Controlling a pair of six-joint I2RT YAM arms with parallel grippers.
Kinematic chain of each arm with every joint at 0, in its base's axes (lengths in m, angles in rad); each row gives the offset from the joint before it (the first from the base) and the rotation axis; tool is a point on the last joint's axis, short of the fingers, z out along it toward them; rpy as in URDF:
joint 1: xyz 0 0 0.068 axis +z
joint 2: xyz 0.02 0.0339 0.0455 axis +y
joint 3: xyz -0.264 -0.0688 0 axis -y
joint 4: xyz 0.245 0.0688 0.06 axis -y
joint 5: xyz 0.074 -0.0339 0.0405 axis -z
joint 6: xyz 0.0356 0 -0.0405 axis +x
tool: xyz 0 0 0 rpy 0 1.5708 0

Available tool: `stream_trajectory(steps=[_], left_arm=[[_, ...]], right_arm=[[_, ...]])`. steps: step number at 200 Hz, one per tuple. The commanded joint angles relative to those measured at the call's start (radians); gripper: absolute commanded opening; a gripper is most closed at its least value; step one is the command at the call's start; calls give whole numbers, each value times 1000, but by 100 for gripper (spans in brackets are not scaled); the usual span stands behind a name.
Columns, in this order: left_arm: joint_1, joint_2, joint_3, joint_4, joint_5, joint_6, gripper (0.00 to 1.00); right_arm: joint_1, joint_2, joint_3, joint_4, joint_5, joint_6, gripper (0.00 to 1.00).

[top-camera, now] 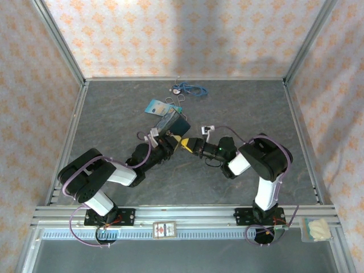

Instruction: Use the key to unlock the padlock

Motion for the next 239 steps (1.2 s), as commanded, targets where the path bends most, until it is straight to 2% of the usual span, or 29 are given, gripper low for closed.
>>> stream_trajectory(steps=[1, 29, 59, 87, 103, 131, 153, 176, 198, 239], left_arm=[[-57, -14, 16, 147, 196, 0, 0], [-57, -16, -3, 217, 192, 27, 0], [-57, 11, -17, 301, 192, 27, 0], [-56, 22, -28, 334, 186, 32, 0], [-54, 19, -32, 330, 184, 39, 0], [-50, 6, -35, 315, 173, 45, 0], [-45, -8, -37, 293, 163, 46, 0], [-38, -26, -47, 264, 148, 48, 0], [-30, -44, -53, 230, 128, 47, 0], [-24, -70, -44, 160, 99, 59, 0]], right_arm=[[12, 3, 87, -5, -32, 59, 0], [-1, 38, 90, 155, -52, 321, 0], [-7, 49, 99, 184, -63, 544, 0], [-8, 108, 110, 378, -38, 823, 0], [-3, 109, 129, 374, -46, 850, 0], [-1, 109, 160, 367, -67, 834, 0], [-1, 78, 153, 252, -85, 699, 1], [-6, 23, 124, 93, -77, 516, 12], [-10, -43, 103, -74, -45, 331, 17], [-12, -140, 110, -315, -27, 89, 34]])
